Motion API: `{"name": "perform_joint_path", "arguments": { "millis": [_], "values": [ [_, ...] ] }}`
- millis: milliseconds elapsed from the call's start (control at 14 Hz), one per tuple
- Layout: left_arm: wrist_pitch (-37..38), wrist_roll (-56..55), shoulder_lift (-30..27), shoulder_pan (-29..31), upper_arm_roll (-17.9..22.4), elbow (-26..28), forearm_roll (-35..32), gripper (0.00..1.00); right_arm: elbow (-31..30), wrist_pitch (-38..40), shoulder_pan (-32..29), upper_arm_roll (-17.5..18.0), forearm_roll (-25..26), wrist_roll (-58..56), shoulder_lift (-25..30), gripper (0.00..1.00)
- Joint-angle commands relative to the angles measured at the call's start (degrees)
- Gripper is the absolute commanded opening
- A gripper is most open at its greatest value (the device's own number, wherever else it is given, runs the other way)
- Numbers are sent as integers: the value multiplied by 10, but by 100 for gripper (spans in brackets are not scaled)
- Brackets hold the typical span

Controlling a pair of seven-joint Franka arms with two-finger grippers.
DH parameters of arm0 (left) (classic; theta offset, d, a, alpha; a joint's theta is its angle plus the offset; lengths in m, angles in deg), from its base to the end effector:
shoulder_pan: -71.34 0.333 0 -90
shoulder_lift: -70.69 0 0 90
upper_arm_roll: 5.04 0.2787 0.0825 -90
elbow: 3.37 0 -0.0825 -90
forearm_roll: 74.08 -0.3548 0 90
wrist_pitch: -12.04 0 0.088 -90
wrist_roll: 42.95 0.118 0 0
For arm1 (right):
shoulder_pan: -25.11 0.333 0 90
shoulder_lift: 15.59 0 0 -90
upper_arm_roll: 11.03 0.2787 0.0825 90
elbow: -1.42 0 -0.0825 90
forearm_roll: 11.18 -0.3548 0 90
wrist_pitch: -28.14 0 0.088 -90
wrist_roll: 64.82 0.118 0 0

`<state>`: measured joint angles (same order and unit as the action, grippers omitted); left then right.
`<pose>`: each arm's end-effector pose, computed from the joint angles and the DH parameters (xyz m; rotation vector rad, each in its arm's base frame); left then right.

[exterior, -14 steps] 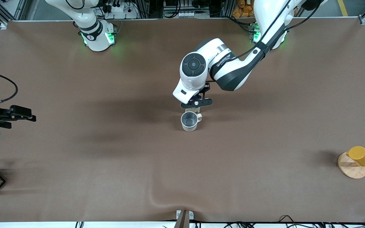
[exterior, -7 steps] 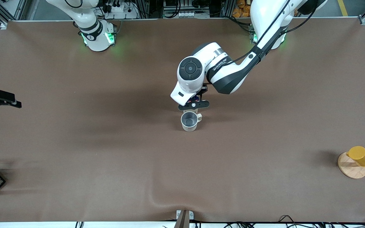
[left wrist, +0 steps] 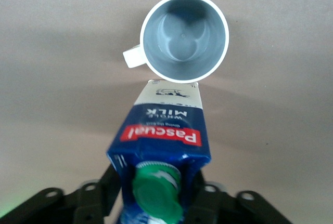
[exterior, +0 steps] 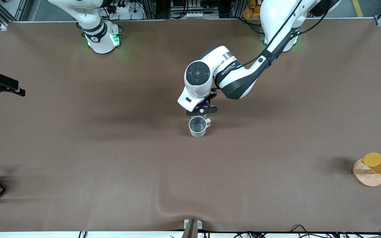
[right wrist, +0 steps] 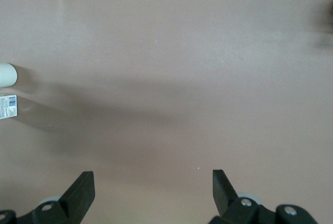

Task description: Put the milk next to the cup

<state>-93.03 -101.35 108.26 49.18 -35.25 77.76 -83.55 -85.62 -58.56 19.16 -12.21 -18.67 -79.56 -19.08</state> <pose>0.4485 -0.4667 0.3121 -3.0865 -0.1823 0.3402 0.5327 -0.0502 0.5628 -2.9943 -0.2039 0.0616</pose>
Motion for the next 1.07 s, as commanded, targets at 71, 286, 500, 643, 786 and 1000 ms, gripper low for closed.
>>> {"name": "perform_joint_path", "arguments": {
  "millis": [71, 286, 500, 643, 786, 1000],
  "values": [
    [14, -11, -34, -10, 1, -18, -9, 100, -113, -44, 10, 3, 1, 22, 80, 100],
    [49, -9, -86, -8, -2, -19, 0, 100, -99, -23, 36, 7, 4, 100, 80, 100],
    [83, 9, -154, 39, 2, -19, 1, 100, -97, -25, 34, 5, 5, 99, 76, 100],
    [86, 57, -200, 99, 4, -17, 2, 100, -87, -24, 35, 5, 17, 99, 72, 100],
    [109, 129, -223, 166, 2, -15, 2, 100, -61, -24, 31, 5, 23, 98, 55, 100],
    [121, 194, -239, 249, 2, -15, 10, 100, -38, -23, 31, 4, 26, 98, 45, 100]
  ]
}}
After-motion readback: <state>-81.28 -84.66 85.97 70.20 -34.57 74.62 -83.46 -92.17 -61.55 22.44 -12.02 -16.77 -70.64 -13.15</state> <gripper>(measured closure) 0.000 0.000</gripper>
